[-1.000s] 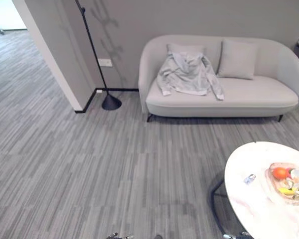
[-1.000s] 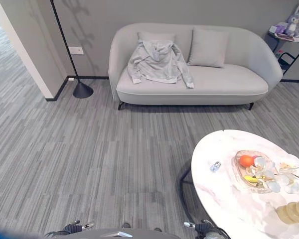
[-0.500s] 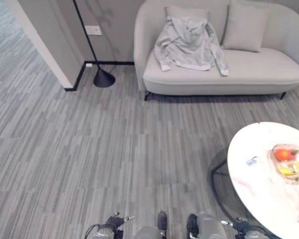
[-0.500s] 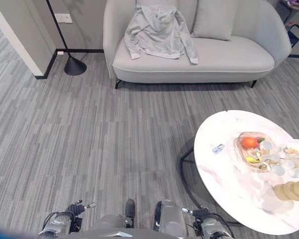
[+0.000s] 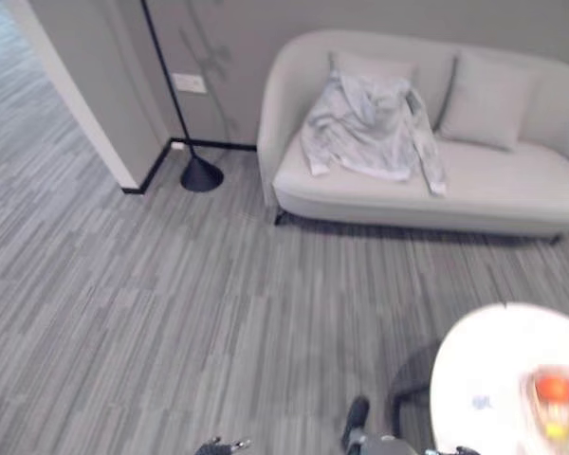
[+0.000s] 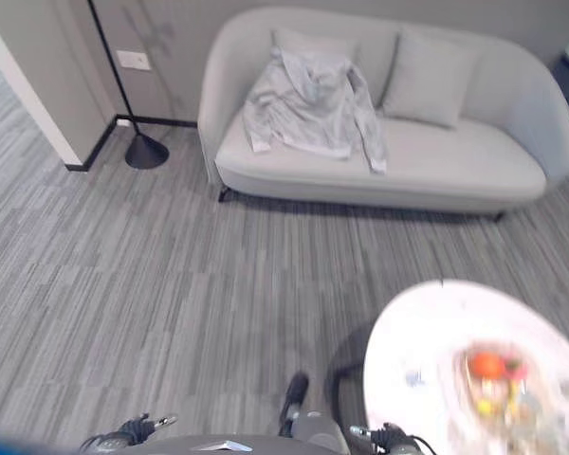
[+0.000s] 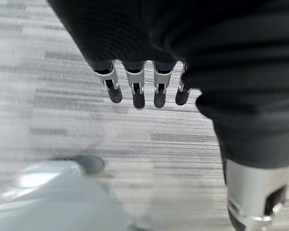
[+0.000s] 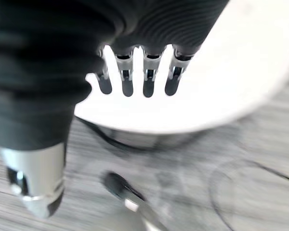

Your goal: Hang the clothes on the sofa on the clothes rack.

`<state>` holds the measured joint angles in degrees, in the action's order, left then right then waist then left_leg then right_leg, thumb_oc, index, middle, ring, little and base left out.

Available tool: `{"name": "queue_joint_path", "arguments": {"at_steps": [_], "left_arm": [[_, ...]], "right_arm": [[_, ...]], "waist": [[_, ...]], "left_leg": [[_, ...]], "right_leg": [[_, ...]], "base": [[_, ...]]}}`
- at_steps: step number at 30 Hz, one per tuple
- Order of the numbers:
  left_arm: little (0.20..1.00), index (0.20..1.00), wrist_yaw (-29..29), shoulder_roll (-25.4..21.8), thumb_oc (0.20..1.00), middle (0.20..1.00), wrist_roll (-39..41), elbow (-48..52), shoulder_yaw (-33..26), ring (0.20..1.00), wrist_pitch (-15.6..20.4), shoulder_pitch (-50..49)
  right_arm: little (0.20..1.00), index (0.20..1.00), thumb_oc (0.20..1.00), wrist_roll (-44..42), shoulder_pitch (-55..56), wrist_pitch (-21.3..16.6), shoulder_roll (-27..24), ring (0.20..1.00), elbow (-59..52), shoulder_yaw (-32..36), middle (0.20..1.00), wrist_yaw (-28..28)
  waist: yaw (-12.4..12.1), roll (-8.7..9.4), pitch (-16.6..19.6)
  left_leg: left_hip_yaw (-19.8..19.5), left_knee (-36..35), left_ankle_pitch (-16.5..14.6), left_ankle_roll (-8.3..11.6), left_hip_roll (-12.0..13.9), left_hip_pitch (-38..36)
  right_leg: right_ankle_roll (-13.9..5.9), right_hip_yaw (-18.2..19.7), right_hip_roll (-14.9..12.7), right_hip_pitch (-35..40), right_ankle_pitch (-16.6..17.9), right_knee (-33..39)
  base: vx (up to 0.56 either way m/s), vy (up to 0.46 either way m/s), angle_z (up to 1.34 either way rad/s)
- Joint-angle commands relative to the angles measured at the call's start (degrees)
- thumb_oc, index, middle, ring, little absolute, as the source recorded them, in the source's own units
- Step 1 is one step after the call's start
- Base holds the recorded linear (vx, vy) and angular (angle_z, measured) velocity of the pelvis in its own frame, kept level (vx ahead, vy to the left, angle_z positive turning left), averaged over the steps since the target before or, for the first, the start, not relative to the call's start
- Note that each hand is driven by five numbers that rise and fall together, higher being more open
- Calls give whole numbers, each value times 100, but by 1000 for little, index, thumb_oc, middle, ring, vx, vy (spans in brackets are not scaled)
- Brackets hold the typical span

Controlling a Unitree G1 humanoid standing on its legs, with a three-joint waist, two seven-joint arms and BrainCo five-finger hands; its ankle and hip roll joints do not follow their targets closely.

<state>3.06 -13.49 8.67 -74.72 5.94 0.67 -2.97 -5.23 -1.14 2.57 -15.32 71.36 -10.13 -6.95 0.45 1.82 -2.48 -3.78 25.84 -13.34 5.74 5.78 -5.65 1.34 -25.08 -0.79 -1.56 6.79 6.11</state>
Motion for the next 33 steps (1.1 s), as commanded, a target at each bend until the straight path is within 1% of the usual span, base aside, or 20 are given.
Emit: {"name": "queue_joint_path", "arguments": {"at_steps": [1,2,4,5,6,8,11,12,15,18,19,21,23,24,26,27,29,31,32,33], "left_arm": [[1000,1000,-99,-284,1000,1000,123,345,23,1000,123,535],[1000,1000,-62,-315,1000,1000,214,398,-14,1000,131,536],[1000,1000,-59,-304,1000,1000,254,406,-13,1000,142,562],[1000,1000,-42,-260,1000,1000,294,424,5,1000,141,599],[1000,1000,-42,-259,1000,1000,294,424,6,1000,141,600],[1000,1000,-6,-197,1000,1000,253,384,59,1000,109,640],[1000,1000,15,-152,1000,1000,228,326,93,1000,95,661],[1000,1000,-1,-154,1000,1000,239,303,75,1000,108,631],[1000,1000,-8,-137,1000,1000,221,208,87,1000,98,576],[1000,1000,-18,-169,1000,1000,185,152,30,1000,71,498],[1000,1000,-5,-199,1000,1000,164,103,-49,1000,53,448],[1000,1000,2,-213,1000,1000,166,81,-86,1000,53,451],[1000,1000,21,-261,1000,1000,129,46,-125,1000,47,428],[1000,1000,25,-314,1000,1000,126,74,-112,1000,50,438],[1000,1000,18,-333,1000,1000,130,100,-117,1000,33,440],[1000,1000,1,-383,1000,1000,190,209,-93,1000,33,480],[1000,1000,19,-415,1000,1000,278,316,-82,1000,46,511],[1000,1000,39,-437,1000,1000,296,355,-71,1000,41,521],[1000,1000,56,-466,1000,1000,307,371,-67,1000,42,511],[1000,1000,57,-465,1000,1000,307,372,-68,1000,42,510]], "right_arm": [[1000,1000,1000,-289,-262,-126,-174,1000,-115,43,1000,-31],[1000,1000,1000,-342,-328,-115,-225,1000,-131,71,1000,-41],[1000,1000,1000,-359,-350,-125,-235,1000,-138,47,1000,-52],[1000,1000,1000,-404,-415,-141,-231,1000,-168,-1,1000,-74],[1000,1000,1000,-404,-416,-142,-232,1000,-167,-1,1000,-74],[1000,1000,1000,-462,-478,-181,-216,1000,-190,-60,1000,-107],[1000,1000,1000,-431,-489,-201,-227,1000,-191,-112,1000,-152],[1000,1000,1000,-393,-462,-208,-223,1000,-165,-128,1000,-177],[1000,1000,1000,-337,-446,-205,-232,1000,-78,-98,1000,-186],[1000,1000,1000,-269,-436,-174,-191,1000,-72,-103,1000,-149],[1000,1000,1000,-215,-399,-143,-116,1000,-40,-91,1000,-141],[1000,1000,1000,-212,-390,-135,-82,1000,-15,-71,1000,-122],[1000,1000,1000,-147,-355,-112,-49,1000,-20,-66,1000,-73],[1000,1000,1000,-161,-360,-122,-40,1000,-26,-39,1000,-53],[1000,1000,1000,-169,-358,-116,-48,1000,-37,-9,1000,-52],[1000,1000,1000,-184,-401,-127,-49,1000,-88,9,1000,-34],[1000,1000,1000,-200,-443,-133,-55,1000,-159,25,1000,-47],[1000,1000,1000,-199,-460,-127,-46,1000,-208,33,1000,-64],[1000,1000,1000,-200,-438,-143,-12,1000,-264,52,1000,-86],[1000,1000,1000,-200,-438,-142,-12,1000,-265,51,1000,-86]], "waist": [[-55,-16,-543],[-138,51,-669],[-188,92,-722],[-319,180,-827],[-321,174,-829],[-433,213,-901],[-568,67,-902],[-695,-25,-902],[-824,-99,-874],[-901,-77,-783],[-906,-34,-683],[-924,26,-628],[-943,153,-494],[-912,260,-419],[-896,261,-398],[-822,229,-470],[-706,115,-590],[-641,12,-644],[-568,-179,-716],[-568,-163,-724]], "left_leg": [[247,-215,1899,-78,397,-111],[599,226,1815,-224,531,263],[657,294,1552,-310,478,516],[679,233,1155,-414,224,1025],[680,245,1145,-415,230,1027],[656,-342,872,-418,-56,1395],[506,-1871,1528,-267,-363,1783],[437,-2735,1976,-203,-598,2067],[350,-3084,2213,-9,-674,2644],[326,-3084,2343,-38,-623,2556],[282,-3084,2626,-81,-606,2405],[318,-3084,2719,-89,-607,2318],[416,-3049,2570,-208,-671,2184],[479,-2951,2359,-338,-793,2031],[482,-2912,2260,-418,-825,1953],[452,-2743,1983,-612,-925,1779],[421,-2590,1746,-770,-976,1577],[394,-2578,1659,-856,-957,1451],[366,-2662,1496,-906,-869,1118],[372,-2666,1496,-909,-887,1109]], "right_leg": [[-779,342,-287,-497,-9,-157],[-655,532,-227,-239,-215,-140],[-645,618,-234,-142,-318,-138],[-643,796,-242,117,-510,-111],[-643,797,-236,119,-510,-111],[-706,933,-242,303,-686,-111],[-746,1006,-35,644,-977,-111],[-741,1164,134,875,-1152,-111],[-700,1493,249,1215,-1407,-111],[-719,1699,280,1402,-1511,-111],[-749,1771,235,1511,-1582,-111],[-785,1770,151,1576,-1581,-111],[-928,1757,-71,1596,-1469,-253],[-1087,1834,-333,1451,-1217,-791],[-1140,1854,-406,1296,-1070,-1142],[-1210,1876,-559,824,-607,-2257],[-1203,1802,-725,351,71,-3286],[-1153,1655,-844,171,290,-3736],[-1098,1397,-980,-201,239,-4263],[-1102,1407,-1003,-212,215,-4301]], "base": [[385,-234,-41],[397,-196,-22],[295,-88,2],[192,-16,-14],[333,-18,-22],[279,53,-35],[424,128,-17],[431,139,-2],[475,180,-41],[402,174,-49],[566,305,-62],[362,202,-33],[448,269,-46],[429,278,-38],[333,279,-36],[367,395,-15],[235,325,7],[233,275,21],[299,308,23],[295,240,8]]}}
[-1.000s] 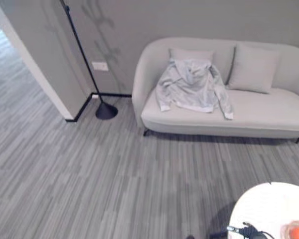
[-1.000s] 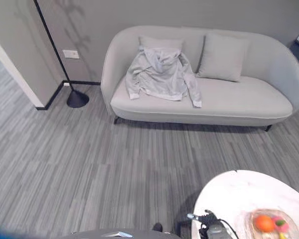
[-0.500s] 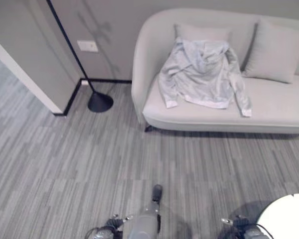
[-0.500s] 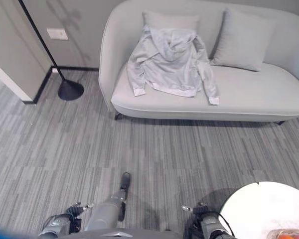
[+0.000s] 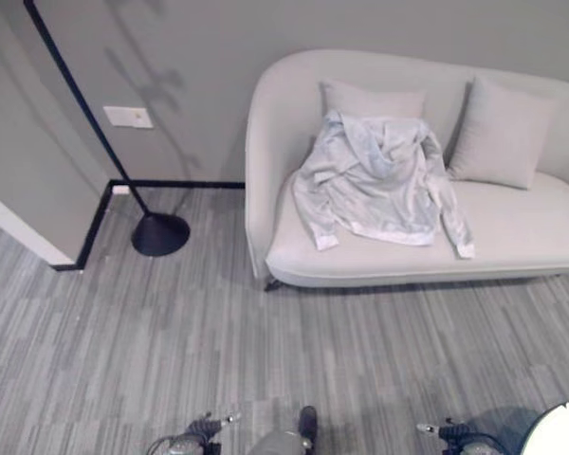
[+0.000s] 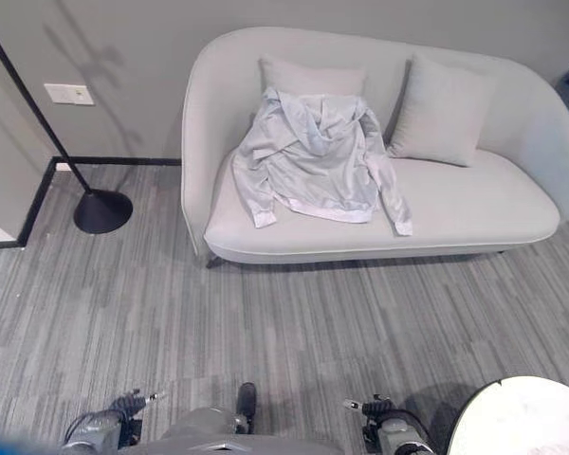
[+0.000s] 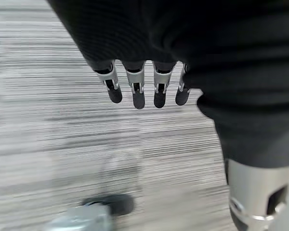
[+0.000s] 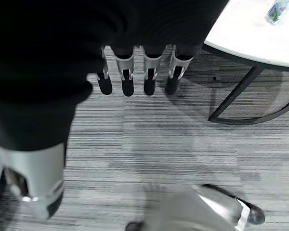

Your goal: Hang the clothes on the sofa on the clothes rack.

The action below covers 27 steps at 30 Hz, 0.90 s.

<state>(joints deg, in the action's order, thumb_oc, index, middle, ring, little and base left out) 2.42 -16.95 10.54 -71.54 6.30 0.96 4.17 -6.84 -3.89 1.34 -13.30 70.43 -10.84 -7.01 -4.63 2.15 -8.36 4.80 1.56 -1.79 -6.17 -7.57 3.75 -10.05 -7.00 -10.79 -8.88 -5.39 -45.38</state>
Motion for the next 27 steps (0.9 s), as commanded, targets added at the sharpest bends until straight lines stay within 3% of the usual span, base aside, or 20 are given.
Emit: {"name": "queue_joint_path", "arguments": {"at_steps": [1,2,3,4,5,7,8,11,12,15,17,20,22,24,26,27], "left_arm": [[1000,1000,118,-123,1000,1000,123,82,-102,1000,5,-204],[1000,1000,125,-136,1000,1000,150,102,-120,1000,22,-194],[1000,1000,139,-135,1000,1000,134,112,-103,1000,59,-176],[1000,1000,150,-124,1000,1000,120,93,-80,1000,70,-145],[1000,1000,150,-124,1000,1000,120,92,-80,1000,71,-143],[1000,1000,178,-100,1000,1000,83,69,-65,1000,93,-96],[1000,1000,195,-75,1000,1000,-3,11,-60,1000,116,-11],[1000,1000,203,-32,1000,1000,-69,-79,-98,1000,123,7],[1000,1000,199,-18,1000,1000,-112,-134,-144,1000,121,-23],[1000,1000,206,-11,1000,1000,-236,-216,-139,1000,127,-75],[1000,1000,209,16,1000,1000,-255,-220,-136,1000,117,-183],[1000,1000,206,82,1000,1000,-215,-167,-122,1000,119,-282],[1000,1000,158,146,1000,1000,4,0,-113,1000,131,-260],[1000,1000,144,157,1000,1000,101,83,-111,1000,162,-246],[1000,1000,122,149,1000,1000,133,151,-76,1000,169,-228],[1000,1000,121,146,1000,1000,151,188,-57,1000,179,-217]], "right_arm": [[1000,1000,1000,-28,-147,-12,-211,1000,-203,114,1000,-84],[1000,1000,1000,-37,-140,-16,-205,1000,-223,121,1000,-94],[1000,1000,1000,-65,-132,-17,-214,1000,-232,163,1000,-113],[1000,1000,1000,-89,-146,-14,-217,1000,-245,195,1000,-129],[1000,1000,1000,-88,-148,-14,-218,1000,-245,196,1000,-129],[1000,1000,1000,-128,-172,-1,-237,1000,-254,232,1000,-146],[1000,1000,1000,-159,-202,24,-268,1000,-220,304,1000,-157],[1000,1000,1000,-121,-226,54,-276,1000,-197,315,1000,-161],[1000,1000,1000,-70,-197,53,-277,1000,-185,285,1000,-143],[1000,1000,1000,-50,-91,42,-276,1000,-219,279,1000,-109],[1000,1000,1000,-9,-9,51,-291,1000,-181,218,1000,-70],[1000,1000,1000,-14,41,20,-354,1000,-154,166,1000,-76],[1000,1000,1000,-159,-8,-47,-441,1000,-155,140,1000,-136],[1000,1000,1000,-184,-27,-62,-519,1000,-141,186,1000,-154],[1000,1000,1000,-221,-38,-75,-588,1000,-111,229,1000,-162],[1000,1000,1000,-247,-37,-71,-604,1000,-117,216,1000,-156]], "waist": [[-38,-256,-164],[-44,-269,-222],[-15,-282,-276],[17,-264,-322],[25,-272,-316],[109,-196,-395],[241,-169,-478],[287,-240,-543],[275,-208,-523],[327,-66,-393],[379,-68,-258],[392,-201,-128],[359,-270,-103],[357,-239,-120],[347,-189,-142],[331,-156,-150]], "left_leg": [[-495,-244,259,274,470,30],[-513,-243,168,296,479,-103],[-552,-241,33,365,495,-255],[-591,-242,-41,409,495,-337],[-601,-239,-36,410,502,-326],[-664,-232,-158,494,481,-463],[-791,-297,-334,587,512,-761],[-873,-382,-530,716,716,-1144],[-921,-481,-649,784,817,-1413],[-1073,-656,-930,910,934,-1851],[-1016,-656,-988,1073,1319,-1987],[-1096,-505,-605,1264,1731,-1888],[-1173,374,259,1409,1989,-1403],[-967,791,620,1319,2084,-1221],[-594,983,774,1247,2190,-1075],[-441,900,625,1162,2159,-981]], "right_leg": [[103,-603,-136,429,1212,931],[140,-786,-254,339,979,1196],[168,-1134,-357,294,681,2037],[140,-1212,-349,213,668,2599],[143,-1227,-338,222,688,2629],[-24,-1125,-283,174,923,3787],[-295,-878,-265,-216,1400,4657],[-453,-986,-377,-609,1627,5037],[-495,-1159,-498,-729,1748,5038],[-495,-1087,-460,-574,1956,5038],[-495,-1140,-349,-378,2040,4986],[-391,-1225,-97,-302,1795,4821],[-117,-1377,220,-6,1382,4879],[26,-1413,321,262,1209,4955],[124,-1391,383,494,1028,4995],[165,-1385,395,572,960,5003]], "base": [[192,72,7],[388,78,-3],[391,-5,-7],[292,-25,0],[184,-72,34],[325,-143,16],[505,-202,-9],[502,-203,80],[391,-213,30],[560,-330,43],[520,-412,84],[340,-379,51],[343,-450,-8],[251,-262,-11],[228,-188,-19],[162,-124,21]]}}
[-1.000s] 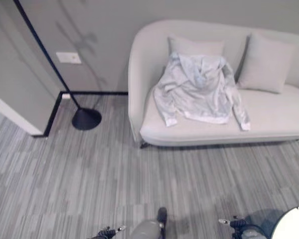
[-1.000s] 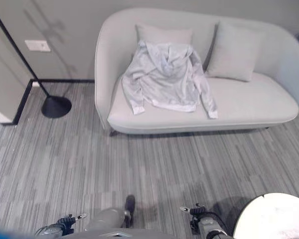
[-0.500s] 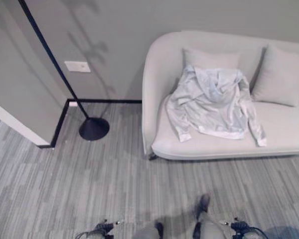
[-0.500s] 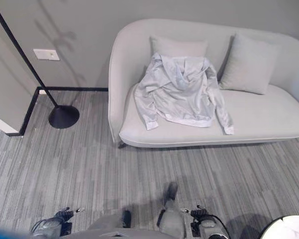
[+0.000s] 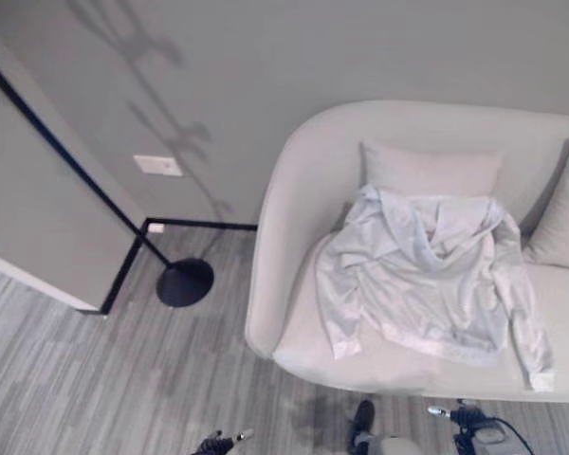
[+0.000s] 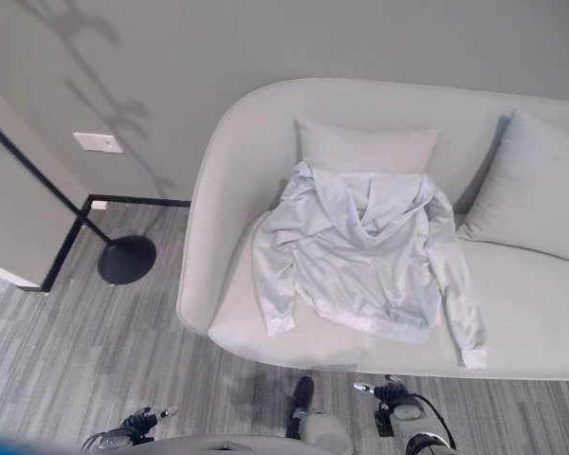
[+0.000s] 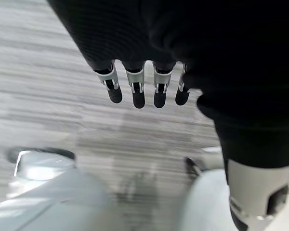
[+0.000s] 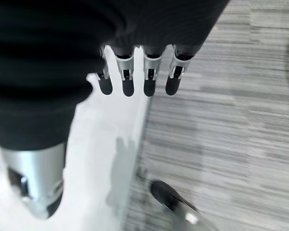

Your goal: Hang the clothes on the sofa on the clothes rack.

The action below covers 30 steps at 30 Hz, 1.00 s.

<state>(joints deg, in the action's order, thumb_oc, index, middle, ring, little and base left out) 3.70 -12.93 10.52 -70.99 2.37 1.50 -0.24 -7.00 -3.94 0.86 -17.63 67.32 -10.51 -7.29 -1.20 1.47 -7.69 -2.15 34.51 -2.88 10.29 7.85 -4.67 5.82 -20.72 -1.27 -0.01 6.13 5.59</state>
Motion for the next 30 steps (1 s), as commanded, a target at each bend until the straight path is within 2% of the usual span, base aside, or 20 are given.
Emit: {"name": "queue_joint_path", "arguments": {"at_steps": [1,3,4,6,7,8,9,11,12,16,22,30], "left_arm": [[1000,1000,-6,-256,1000,1000,153,133,337,1000,125,223],[1000,1000,5,-210,1000,1000,131,137,399,1000,126,285],[1000,1000,18,-159,1000,1000,89,123,494,1000,109,362],[1000,1000,11,-151,1000,1000,60,130,548,1000,102,397],[1000,1000,11,-152,1000,1000,60,129,547,1000,102,400],[1000,1000,1,-162,1000,1000,72,108,563,1000,97,403],[1000,1000,-7,-168,1000,1000,79,98,554,1000,100,395],[1000,1000,-10,-173,1000,1000,55,53,553,1000,96,372],[1000,1000,-37,-166,1000,1000,-3,-38,530,1000,70,288],[1000,1000,-34,-193,1000,1000,-108,-159,516,1000,35,210],[1000,1000,14,-316,1000,1000,-6,53,488,1000,49,308],[1000,1000,47,-382,1000,1000,-9,23,472,1000,32,330]], "right_arm": [[1000,1000,1000,-232,-31,-22,-172,1000,194,183,1000,-128],[1000,1000,1000,-270,-53,-34,-205,1000,209,182,1000,-131],[1000,1000,1000,-342,-109,-80,-219,1000,195,166,1000,-167],[1000,1000,1000,-373,-150,-101,-214,1000,165,128,1000,-202],[1000,1000,1000,-373,-152,-101,-213,1000,165,129,1000,-202],[1000,1000,1000,-354,-193,-112,-202,1000,154,66,1000,-230],[1000,1000,1000,-333,-218,-110,-197,1000,157,47,1000,-237],[1000,1000,1000,-283,-224,-109,-182,1000,159,13,1000,-232],[1000,1000,1000,-205,-205,-111,-132,1000,137,-21,1000,-221],[1000,1000,1000,-157,-161,-96,-65,1000,133,-39,1000,-205],[1000,1000,1000,-104,-249,-82,51,1000,101,-175,1000,-168],[1000,1000,1000,-44,-331,-57,104,1000,17,-232,1000,-135]], "waist": [[-24,-90,-223],[-60,-82,-219],[-84,-48,-236],[-184,-66,-326],[-176,-60,-313],[-331,-149,-393],[-399,-184,-390],[-464,-201,-401],[-453,-208,-311],[-387,-119,-201],[-450,37,-198],[-480,-2,-305]], "left_leg": [[266,-2387,723,-486,620,-149],[322,-2646,252,-555,338,60],[268,-2818,-65,-604,-68,459],[109,-3013,89,-698,-643,983],[103,-3019,104,-701,-652,1001],[-85,-3401,501,-744,-1070,1321],[-164,-3504,624,-737,-1168,1405],[-182,-3550,701,-747,-1227,1443],[-209,-3703,714,-846,-1228,1244],[-167,-3934,771,-861,-1231,966],[-73,-3951,543,-976,-1238,803],[-30,-3883,380,-1117,-1222,757]], "right_leg": [[-1424,-2,-554,-311,-195,-97],[-1437,50,-515,-145,-366,-59],[-1459,85,-517,-80,-495,-59],[-1422,193,-367,5,-561,-59],[-1425,186,-375,-12,-556,-59],[-1393,317,-164,85,-588,-59],[-1369,380,-84,137,-617,-59],[-1334,454,-13,234,-688,-59],[-1287,496,64,345,-755,-59],[-1277,549,40,442,-815,-59],[-1370,756,-85,304,-856,-325],[-1461,794,-274,-115,-934,-1162]], "base": [[163,-94,33],[223,-92,0],[242,-109,-19],[143,-68,16],[157,-32,5],[166,-13,-41],[240,-10,-76],[186,27,-61],[236,64,-34],[184,76,-25],[93,83,-12],[28,61,-10]]}}
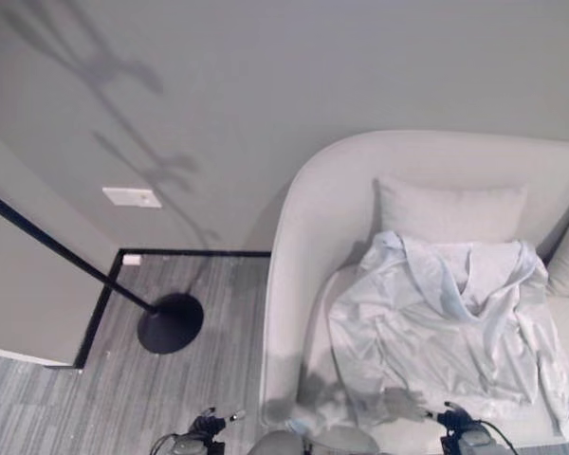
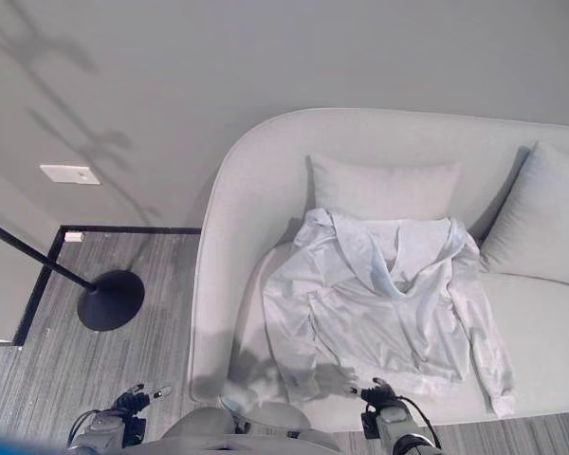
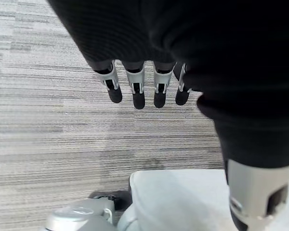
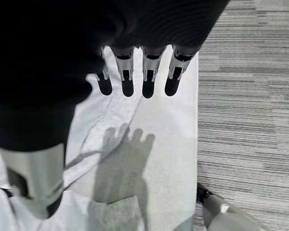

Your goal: Hang the clothes on the sofa on the clothes rack.

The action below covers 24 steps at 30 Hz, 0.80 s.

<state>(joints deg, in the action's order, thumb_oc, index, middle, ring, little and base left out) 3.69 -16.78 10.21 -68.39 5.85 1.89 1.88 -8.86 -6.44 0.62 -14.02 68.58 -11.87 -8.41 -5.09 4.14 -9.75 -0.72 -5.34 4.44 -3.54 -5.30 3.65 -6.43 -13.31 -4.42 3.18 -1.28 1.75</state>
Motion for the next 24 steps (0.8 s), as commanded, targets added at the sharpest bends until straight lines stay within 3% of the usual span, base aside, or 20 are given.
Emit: {"name": "queue_joint_path", "arguments": {"at_steps": [1,4,6,8,9,10,12,13,14,17,18,19,22,24], "left_arm": [[1000,1000,42,3,1000,1000,19,-235,121,1000,-13,105],[1000,1000,48,-55,1000,1000,-2,-243,114,1000,-32,102],[1000,1000,57,-70,1000,1000,-2,-230,94,1000,-31,106],[1000,1000,56,-121,1000,1000,0,-198,73,1000,-33,115],[1000,1000,56,-122,1000,1000,0,-199,73,1000,-33,115],[1000,1000,89,-128,1000,1000,8,-209,74,1000,-5,153],[1000,1000,104,-136,1000,1000,16,-207,82,1000,3,164],[1000,1000,134,-148,1000,1000,25,-227,96,1000,25,200],[1000,1000,134,-147,1000,1000,25,-227,96,1000,25,200],[1000,1000,177,-139,1000,1000,138,-259,28,1000,56,200],[1000,1000,177,-138,1000,1000,138,-260,28,1000,57,200],[1000,1000,218,-150,1000,1000,209,-328,-57,1000,82,233],[1000,1000,232,-146,1000,1000,263,-365,-63,1000,99,273],[1000,1000,274,-130,1000,1000,258,-356,-7,1000,107,375]], "right_arm": [[1000,1000,1000,164,-95,-22,-266,1000,-105,-108,1000,-15],[1000,1000,1000,259,-137,-11,-228,1000,-175,-187,1000,16],[1000,1000,1000,288,-148,-12,-212,1000,-193,-217,1000,16],[1000,1000,1000,352,-138,-14,-165,1000,-255,-271,1000,42],[1000,1000,1000,352,-137,-14,-164,1000,-255,-270,1000,42],[1000,1000,1000,377,-187,-22,-172,1000,-289,-264,1000,44],[1000,1000,1000,382,-211,-28,-187,1000,-305,-271,1000,42],[1000,1000,1000,393,-281,-28,-194,1000,-355,-289,1000,46],[1000,1000,1000,393,-281,-28,-195,1000,-355,-289,1000,46],[1000,1000,1000,426,-369,-18,-198,1000,-417,-335,1000,42],[1000,1000,1000,426,-369,-18,-199,1000,-417,-336,1000,41],[1000,1000,1000,489,-393,-3,-209,1000,-455,-363,1000,24],[1000,1000,1000,513,-416,5,-218,1000,-448,-384,1000,12],[1000,1000,1000,496,-398,20,-216,1000,-468,-328,1000,-39]], "waist": [[-104,-284,-123],[-144,-324,-256],[-171,-328,-285],[-276,-272,-278],[-274,-273,-281],[-318,-243,-230],[-327,-223,-204],[-327,-195,-169],[-330,-198,-172],[-344,-129,-174],[-348,-137,-185],[-354,-83,-216],[-341,-64,-261],[-275,18,-276]], "left_leg": [[-166,128,-376,242,95,-90],[-131,258,-468,153,137,-124],[-108,288,-492,143,162,-127],[-108,336,-519,191,274,-103],[-111,335,-520,192,275,-108],[-137,324,-495,281,439,26],[-137,324,-492,319,504,87],[-213,291,-483,416,674,150],[-211,288,-486,418,680,142],[-302,194,-478,587,898,73],[-299,185,-481,590,909,53],[-355,64,-494,820,1144,-106],[-361,34,-510,985,1299,-190],[-416,34,-490,1151,1353,-142]], "right_leg": [[-253,19,3,-473,-199,-892],[-291,-156,-158,-745,-224,-1611],[-312,-231,-242,-806,-194,-1758],[-289,-457,-564,-635,-59,-1502],[-288,-461,-562,-625,-56,-1494],[-339,-411,-866,-565,205,-1130],[-388,-342,-971,-574,368,-937],[-537,-94,-1271,-754,828,-614],[-537,-93,-1265,-745,831,-605],[-754,134,-1611,-864,1469,-195],[-751,132,-1599,-844,1471,-185],[-857,191,-1750,-973,1857,111],[-857,100,-1694,-1081,1932,137],[-857,210,-1522,-952,1414,246]], "base": [[14,70,-21],[0,64,-17],[-14,-3,-25],[-1,-108,-15],[-25,-219,-17],[-27,-135,-13],[-29,-223,1],[-18,-246,8],[2,-293,0],[42,-254,-1],[106,-530,17],[80,-403,32],[73,-410,15],[85,-567,38]]}}
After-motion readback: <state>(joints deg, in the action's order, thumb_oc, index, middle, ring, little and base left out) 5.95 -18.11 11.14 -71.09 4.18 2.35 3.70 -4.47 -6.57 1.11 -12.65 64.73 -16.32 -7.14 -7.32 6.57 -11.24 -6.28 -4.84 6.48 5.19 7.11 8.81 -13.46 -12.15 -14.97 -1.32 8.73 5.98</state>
